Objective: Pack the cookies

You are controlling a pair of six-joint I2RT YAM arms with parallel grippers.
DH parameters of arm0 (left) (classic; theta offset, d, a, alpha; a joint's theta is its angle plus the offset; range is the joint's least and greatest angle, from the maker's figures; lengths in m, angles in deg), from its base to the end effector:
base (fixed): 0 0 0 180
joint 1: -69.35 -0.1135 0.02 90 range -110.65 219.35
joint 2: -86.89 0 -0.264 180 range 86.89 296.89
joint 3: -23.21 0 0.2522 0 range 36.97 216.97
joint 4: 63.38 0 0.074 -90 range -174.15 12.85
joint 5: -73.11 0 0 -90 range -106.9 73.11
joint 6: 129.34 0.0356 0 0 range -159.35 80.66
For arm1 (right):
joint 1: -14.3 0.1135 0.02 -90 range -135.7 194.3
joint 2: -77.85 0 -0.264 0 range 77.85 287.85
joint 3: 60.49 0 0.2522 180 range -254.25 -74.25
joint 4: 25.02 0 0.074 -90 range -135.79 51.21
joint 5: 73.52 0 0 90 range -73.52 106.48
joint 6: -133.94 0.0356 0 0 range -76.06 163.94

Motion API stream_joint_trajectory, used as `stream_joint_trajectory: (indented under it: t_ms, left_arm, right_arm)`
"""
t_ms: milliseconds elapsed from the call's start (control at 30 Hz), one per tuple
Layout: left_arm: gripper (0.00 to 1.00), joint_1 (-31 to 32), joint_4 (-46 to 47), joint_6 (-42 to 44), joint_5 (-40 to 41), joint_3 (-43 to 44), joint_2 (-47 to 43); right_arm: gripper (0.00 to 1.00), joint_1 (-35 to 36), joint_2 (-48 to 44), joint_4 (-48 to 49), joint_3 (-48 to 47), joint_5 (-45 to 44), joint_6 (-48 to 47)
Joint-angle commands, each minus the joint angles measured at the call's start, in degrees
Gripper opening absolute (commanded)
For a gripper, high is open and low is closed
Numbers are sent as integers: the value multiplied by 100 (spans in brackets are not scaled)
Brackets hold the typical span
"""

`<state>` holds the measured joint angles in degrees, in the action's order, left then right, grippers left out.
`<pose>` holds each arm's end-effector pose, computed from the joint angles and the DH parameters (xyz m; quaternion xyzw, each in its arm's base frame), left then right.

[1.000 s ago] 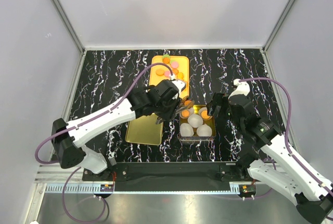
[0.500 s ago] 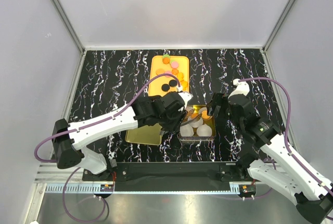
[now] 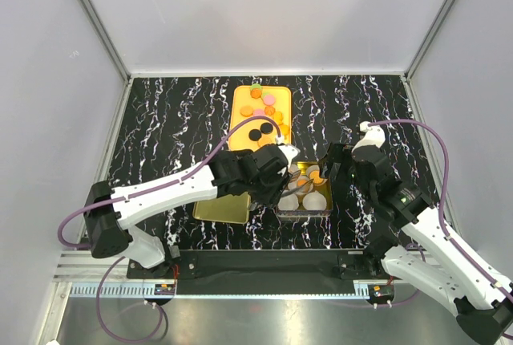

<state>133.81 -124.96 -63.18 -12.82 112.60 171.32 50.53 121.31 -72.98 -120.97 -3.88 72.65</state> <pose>0.1342 -0.2749 0.3066 0.3227 0.9013 -0.1755 0.2296 0.1377 0.0855 0.3137 0.0308 0.8603 0.1307 0.4918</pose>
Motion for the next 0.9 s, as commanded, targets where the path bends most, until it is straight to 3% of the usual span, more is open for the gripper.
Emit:
stream_joint_trajectory:
  t_ms: [0, 367, 633, 867]
  left_arm:
    - [45, 31, 290, -33, -47, 4, -5]
    - [47, -179, 149, 98, 164, 487, -189]
    - [48, -1400, 237, 283, 365, 953, -75]
    - [48, -2315, 334, 730, 647, 1480, 820]
  right_arm:
    - [100, 25, -66, 9, -259, -153, -41]
    - [100, 25, -83, -8, -276, -170, -58]
    - [100, 16, -145, -17, -276, -179, -120]
    - [100, 25, -162, -17, -268, -117, -137]
